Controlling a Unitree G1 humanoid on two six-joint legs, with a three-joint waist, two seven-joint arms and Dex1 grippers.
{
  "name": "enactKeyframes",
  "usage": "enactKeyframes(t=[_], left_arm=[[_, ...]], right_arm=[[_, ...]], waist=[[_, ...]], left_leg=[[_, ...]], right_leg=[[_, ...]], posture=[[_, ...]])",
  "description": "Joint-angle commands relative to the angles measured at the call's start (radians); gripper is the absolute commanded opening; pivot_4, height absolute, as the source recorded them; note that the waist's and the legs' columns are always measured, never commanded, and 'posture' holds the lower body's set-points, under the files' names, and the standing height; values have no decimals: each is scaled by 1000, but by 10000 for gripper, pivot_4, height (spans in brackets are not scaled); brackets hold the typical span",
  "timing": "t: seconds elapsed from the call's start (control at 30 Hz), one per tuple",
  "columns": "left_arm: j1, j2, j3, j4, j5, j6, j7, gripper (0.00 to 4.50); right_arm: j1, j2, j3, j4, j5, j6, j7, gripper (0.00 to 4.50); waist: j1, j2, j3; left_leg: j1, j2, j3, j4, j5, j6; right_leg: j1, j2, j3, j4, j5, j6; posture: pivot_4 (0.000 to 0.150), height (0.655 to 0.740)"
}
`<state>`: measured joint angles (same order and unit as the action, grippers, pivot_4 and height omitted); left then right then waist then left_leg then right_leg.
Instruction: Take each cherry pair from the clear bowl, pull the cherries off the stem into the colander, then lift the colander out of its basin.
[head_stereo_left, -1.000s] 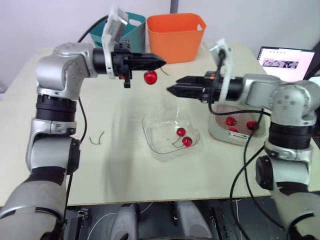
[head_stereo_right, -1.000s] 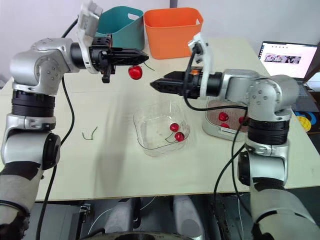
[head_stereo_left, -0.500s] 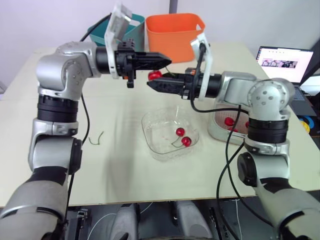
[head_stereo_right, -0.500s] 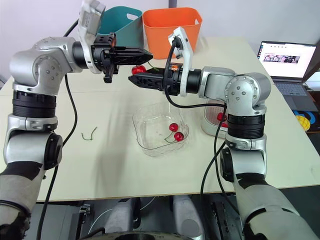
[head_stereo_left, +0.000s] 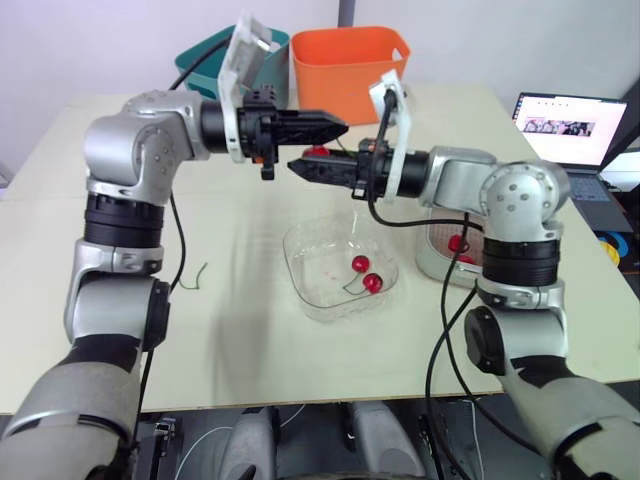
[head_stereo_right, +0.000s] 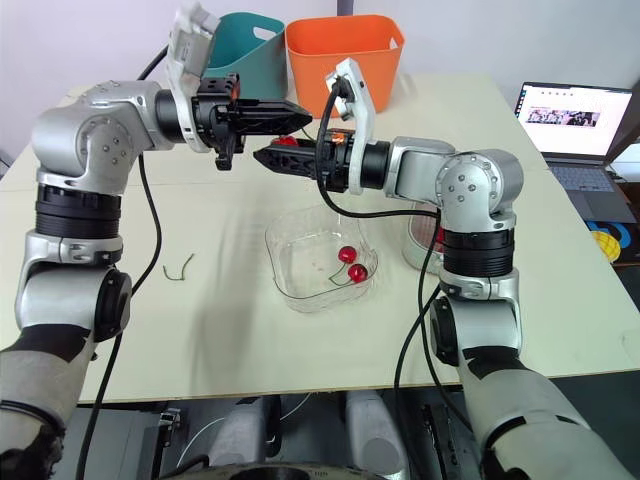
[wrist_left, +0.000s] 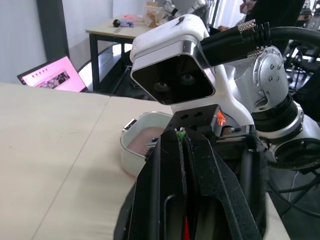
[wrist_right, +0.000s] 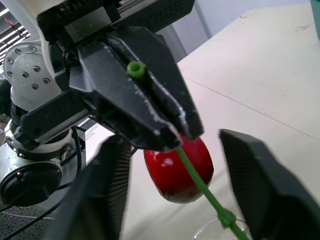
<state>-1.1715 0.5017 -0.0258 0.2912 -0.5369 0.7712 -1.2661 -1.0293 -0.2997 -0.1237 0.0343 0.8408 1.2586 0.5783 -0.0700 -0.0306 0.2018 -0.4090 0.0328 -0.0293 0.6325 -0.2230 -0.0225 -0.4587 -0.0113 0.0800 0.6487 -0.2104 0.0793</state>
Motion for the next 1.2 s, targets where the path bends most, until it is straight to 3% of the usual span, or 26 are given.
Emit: enactKeyframes(t=[0.03, 0.1, 0.63, 0.9, 1.07, 1.2], left_arm=[[-12, 4, 7, -33, -13, -3, 0, 0], [-15, 5, 9, -29, -12, -3, 1, 0], [-56, 11, 19, 43, 19, -55, 6, 0], [-34, 24, 8, 36, 29, -61, -6, 0], [-6, 38, 0, 38, 54, -90, -8, 0], [36, 50, -2, 48, 98, -160, 7, 0]], right_arm=[[-28, 3, -14, -16, 13, -15, -1, 13367], [-24, 1, -9, -24, 14, -13, 2, 9127], [113, -68, 123, -171, 2, 29, 41, 9127], [125, -109, 99, -199, 10, 42, 39, 9127], [113, -210, 31, -217, 22, 51, 50, 9127], [161, -416, -3, -215, -53, -21, 100, 9127]], waist=[[0, 0, 0], [0, 0, 0], [-1, 0, 0], [0, 0, 0], [1, 0, 0], [2, 0, 0]], left_leg=[[0, 0, 0, 0, 0, 0], [0, 0, 0, 0, 0, 0], [0, 0, 0, 0, 0, 0], [0, 0, 0, 0, 0, 0], [0, 0, 0, 0, 0, 0], [0, 0, 0, 0, 0, 0]], right_leg=[[0, 0, 0, 0, 0, 0], [0, 0, 0, 0, 0, 0], [0, 0, 0, 0, 0, 0], [0, 0, 0, 0, 0, 0], [0, 0, 0, 0, 0, 0], [0, 0, 0, -1, 0, 0]], posture=[[1500, 7400], [1500, 7400], [1500, 7400], [1500, 7400], [1500, 7400], [1500, 7400]])
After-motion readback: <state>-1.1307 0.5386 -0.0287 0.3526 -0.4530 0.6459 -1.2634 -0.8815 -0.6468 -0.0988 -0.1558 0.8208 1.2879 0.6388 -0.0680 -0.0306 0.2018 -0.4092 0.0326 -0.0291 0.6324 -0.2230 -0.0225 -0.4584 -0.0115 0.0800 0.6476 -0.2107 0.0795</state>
